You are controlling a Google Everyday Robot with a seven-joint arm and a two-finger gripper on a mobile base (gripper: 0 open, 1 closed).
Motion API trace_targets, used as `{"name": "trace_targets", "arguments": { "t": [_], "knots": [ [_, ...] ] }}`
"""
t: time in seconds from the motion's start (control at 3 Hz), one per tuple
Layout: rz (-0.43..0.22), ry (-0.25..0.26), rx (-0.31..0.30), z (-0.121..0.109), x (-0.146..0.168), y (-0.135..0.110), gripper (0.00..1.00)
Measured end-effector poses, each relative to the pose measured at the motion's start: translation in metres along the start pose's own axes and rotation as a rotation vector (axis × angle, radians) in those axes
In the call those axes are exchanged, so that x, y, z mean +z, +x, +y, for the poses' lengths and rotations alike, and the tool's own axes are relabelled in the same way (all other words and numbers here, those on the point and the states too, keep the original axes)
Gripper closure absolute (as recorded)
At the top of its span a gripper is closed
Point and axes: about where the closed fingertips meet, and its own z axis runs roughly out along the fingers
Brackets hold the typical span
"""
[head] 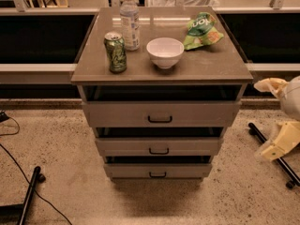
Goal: Open bottom drawer
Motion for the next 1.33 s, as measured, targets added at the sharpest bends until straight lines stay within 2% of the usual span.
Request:
{"name": "trace_targets", "arguments": {
  "t": [0.33, 0.67, 1.0, 1.33],
  "knots": [
    [0.000, 0.000, -0.002, 0.000, 0.000, -0.001, 0.00],
    [-0.030, -0.022, -0.009, -0.011, 0.032, -0.002, 0.00],
    [-0.086, -0.046, -0.058, 0.001, 0.100, 0.007, 0.00],
    [-0.166, 0.016, -0.133, 0.004, 0.188, 0.031, 0.00]
  ]
}}
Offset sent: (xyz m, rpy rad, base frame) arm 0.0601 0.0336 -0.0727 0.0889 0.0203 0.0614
